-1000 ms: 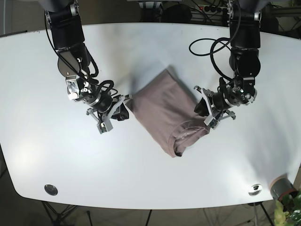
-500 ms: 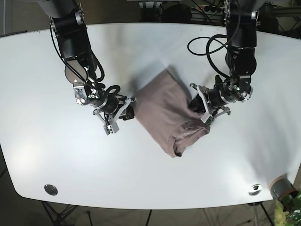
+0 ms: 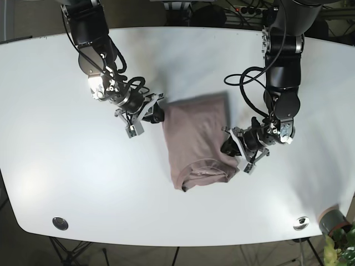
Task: Fold the T-shirt properly
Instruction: 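Rotate the folded pink bundle with both grippers and set it down, then release the bundle and move the left gripper to its hem edge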
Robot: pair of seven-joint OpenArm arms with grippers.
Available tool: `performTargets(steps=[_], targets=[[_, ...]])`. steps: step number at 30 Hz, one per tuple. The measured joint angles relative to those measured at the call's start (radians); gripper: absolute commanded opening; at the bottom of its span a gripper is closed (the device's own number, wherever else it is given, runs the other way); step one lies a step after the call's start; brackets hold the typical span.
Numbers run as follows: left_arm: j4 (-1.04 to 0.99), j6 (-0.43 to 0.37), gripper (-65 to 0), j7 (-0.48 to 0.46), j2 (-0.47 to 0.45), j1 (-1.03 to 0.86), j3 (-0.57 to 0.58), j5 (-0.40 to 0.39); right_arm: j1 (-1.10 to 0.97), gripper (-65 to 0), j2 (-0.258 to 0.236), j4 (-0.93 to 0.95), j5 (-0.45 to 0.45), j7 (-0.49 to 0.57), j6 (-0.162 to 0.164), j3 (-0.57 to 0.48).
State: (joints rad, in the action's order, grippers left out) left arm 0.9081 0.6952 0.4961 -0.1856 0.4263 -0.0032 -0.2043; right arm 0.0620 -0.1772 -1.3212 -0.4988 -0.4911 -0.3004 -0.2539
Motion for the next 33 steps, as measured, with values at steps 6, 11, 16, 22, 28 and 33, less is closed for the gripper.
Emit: performTargets(steps=[6,11,16,22,28,33], targets=[[0.000,-0.002,-54.7,0.000,-0.009,0.028,0.058,0.002,-0.087,-57.7,0.033,-0.082,0.004,-0.010,0.012,0.005],[0.048,0.002,-54.7,0.012,-0.006,0.009,0.068,0.002,-0.132,-57.7,0.071,-0.127,0.001,-0.032,0.041,-0.016],[0.180,0.001,-54.4,0.006,-0.050,-0.018,0.060,-0.002,-0.130,-57.7,0.049,-0.190,0.008,-0.071,0.082,-0.106],[0.333,-0.002,-51.0,0.064,-0.050,-0.092,0.065,0.006,-0.134,-57.7,0.041,-0.246,0.004,-0.071,0.118,-0.072],[0.478,-0.288,-25.3,0.055,-0.022,-0.136,0.129,0.000,-0.132,-57.7,0.010,-0.253,0.004,-0.071,0.117,-0.049],[0.587,-0.494,-11.7,-0.028,0.038,-0.194,0.154,-0.016,-0.129,-57.7,0.013,-0.253,0.000,-0.071,0.117,-0.051]])
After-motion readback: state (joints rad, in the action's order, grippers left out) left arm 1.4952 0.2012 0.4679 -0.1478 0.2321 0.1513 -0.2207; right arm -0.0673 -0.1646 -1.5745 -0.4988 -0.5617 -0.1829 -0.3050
